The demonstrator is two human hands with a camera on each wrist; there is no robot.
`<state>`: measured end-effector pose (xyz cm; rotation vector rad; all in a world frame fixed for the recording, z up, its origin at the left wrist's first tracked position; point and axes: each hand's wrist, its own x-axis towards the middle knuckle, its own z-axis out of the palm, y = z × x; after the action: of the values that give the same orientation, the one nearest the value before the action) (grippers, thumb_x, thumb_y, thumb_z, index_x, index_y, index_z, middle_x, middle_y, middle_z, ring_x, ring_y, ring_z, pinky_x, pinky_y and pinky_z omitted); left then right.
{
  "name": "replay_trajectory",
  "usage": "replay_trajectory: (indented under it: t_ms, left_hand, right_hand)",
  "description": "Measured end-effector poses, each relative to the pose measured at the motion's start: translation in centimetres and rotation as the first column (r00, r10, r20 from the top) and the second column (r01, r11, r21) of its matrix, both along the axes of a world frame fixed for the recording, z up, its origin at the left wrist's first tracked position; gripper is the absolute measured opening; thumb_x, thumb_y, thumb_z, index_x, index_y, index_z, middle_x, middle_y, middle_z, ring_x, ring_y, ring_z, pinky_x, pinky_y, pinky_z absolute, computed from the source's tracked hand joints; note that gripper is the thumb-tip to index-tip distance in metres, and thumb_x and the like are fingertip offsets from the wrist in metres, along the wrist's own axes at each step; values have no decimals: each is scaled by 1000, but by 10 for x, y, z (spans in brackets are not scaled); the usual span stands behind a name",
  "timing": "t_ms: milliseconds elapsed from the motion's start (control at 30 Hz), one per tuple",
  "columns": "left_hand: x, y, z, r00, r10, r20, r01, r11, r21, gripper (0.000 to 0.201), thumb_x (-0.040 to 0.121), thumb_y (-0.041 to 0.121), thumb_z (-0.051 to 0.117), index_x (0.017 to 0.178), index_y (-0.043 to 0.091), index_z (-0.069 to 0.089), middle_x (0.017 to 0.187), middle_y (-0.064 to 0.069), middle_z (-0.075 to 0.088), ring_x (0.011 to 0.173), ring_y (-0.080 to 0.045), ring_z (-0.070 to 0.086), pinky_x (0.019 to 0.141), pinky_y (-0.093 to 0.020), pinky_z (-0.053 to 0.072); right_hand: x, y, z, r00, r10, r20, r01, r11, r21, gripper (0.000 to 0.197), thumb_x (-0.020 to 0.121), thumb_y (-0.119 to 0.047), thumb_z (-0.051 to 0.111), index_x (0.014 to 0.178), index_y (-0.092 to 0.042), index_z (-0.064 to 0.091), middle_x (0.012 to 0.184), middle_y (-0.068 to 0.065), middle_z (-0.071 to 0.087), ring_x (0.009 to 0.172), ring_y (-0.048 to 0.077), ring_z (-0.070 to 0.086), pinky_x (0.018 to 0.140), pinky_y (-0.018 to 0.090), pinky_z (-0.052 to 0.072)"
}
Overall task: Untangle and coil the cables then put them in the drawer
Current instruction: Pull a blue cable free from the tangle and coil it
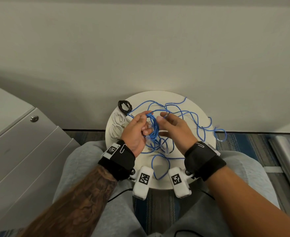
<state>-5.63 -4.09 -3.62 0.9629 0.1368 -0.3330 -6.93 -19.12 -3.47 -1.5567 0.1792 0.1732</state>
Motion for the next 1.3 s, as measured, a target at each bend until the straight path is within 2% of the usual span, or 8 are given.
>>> replay_trajectory:
  t_ms: [167, 233, 300, 467, 633, 767, 1067, 1300]
  left_hand:
    - [-6, -10, -9, 997, -2, 72, -5, 995, 103, 27, 104, 21, 41, 118, 12, 62, 74, -10, 43, 70, -26, 43, 64, -27, 46]
    - [-6, -11, -10, 996, -26, 87, 15, 993, 120, 27, 103, 22, 42, 112, 14, 65, 79, -13, 50, 79, -30, 48, 67, -31, 45]
    - [-7, -12, -5, 993, -13, 114, -3, 989, 145, 26, 105, 14, 36, 109, 10, 61, 79, -3, 63, 66, -14, 55, 57, -21, 45]
    - [-11, -17, -6, 990, -33, 138, 9, 985, 173, 27, 105, 11, 35, 124, 1, 52, 60, 11, 42, 54, -4, 30, 51, -18, 28]
    - [-13, -16, -3, 981, -181, 69, 164, 965, 203, 24, 101, 7, 45, 121, 5, 56, 63, 8, 45, 56, -6, 33, 56, -19, 31]
    - [-16, -14, -8, 973, -205, 111, 151, 917, 369, 18, 99, 11, 53, 113, 3, 60, 63, 9, 48, 54, -7, 36, 54, -17, 36]
    - [-17, -11, 4, 978, -201, 59, 172, 933, 315, 27, 100, 15, 51, 119, -4, 57, 49, 13, 54, 43, 2, 49, 45, -9, 38]
    - [-17, -9, 2, 966, -255, -43, 257, 934, 246, 38, 82, 41, 65, 99, 7, 61, 52, 7, 29, 45, -5, 22, 42, -15, 25]
  right_hand:
    - [-2, 3, -7, 986, 158, 48, -138, 947, -289, 115, 65, -59, 84, 154, -23, 21, 127, 1, 55, 116, 15, 61, 102, 37, 51]
    - [-3, 5, -6, 983, 172, 57, -146, 939, -310, 105, 65, -63, 79, 149, -22, 32, 116, 1, 61, 110, 16, 64, 100, 40, 52]
    - [-5, 10, -4, 988, 133, 73, -117, 974, -195, 80, 73, -62, 75, 137, -23, 48, 105, 8, 68, 101, 25, 69, 96, 48, 54]
    - [-5, 7, 4, 974, -97, 206, 131, 979, -155, 25, 98, -37, 56, 104, -13, 55, 84, 11, 71, 75, 27, 66, 74, 46, 55]
    - [-2, 0, 7, 947, -176, 270, 233, 953, -195, 33, 97, -31, 61, 87, -4, 46, 82, 27, 54, 72, 26, 55, 75, 56, 53]
    - [-2, -8, 12, 965, -115, 234, 153, 976, -153, 20, 95, -20, 66, 87, -7, 54, 70, -1, 58, 72, 3, 60, 73, 35, 52]
    - [-4, -12, 17, 999, 36, -23, -32, 984, 174, 20, 97, -26, 62, 100, -7, 65, 65, 1, 54, 60, 15, 52, 70, 30, 51]
    - [0, -21, 21, 985, 43, 166, -35, 998, -52, 25, 94, -31, 68, 85, -8, 62, 69, 1, 53, 60, 9, 43, 60, 20, 40]
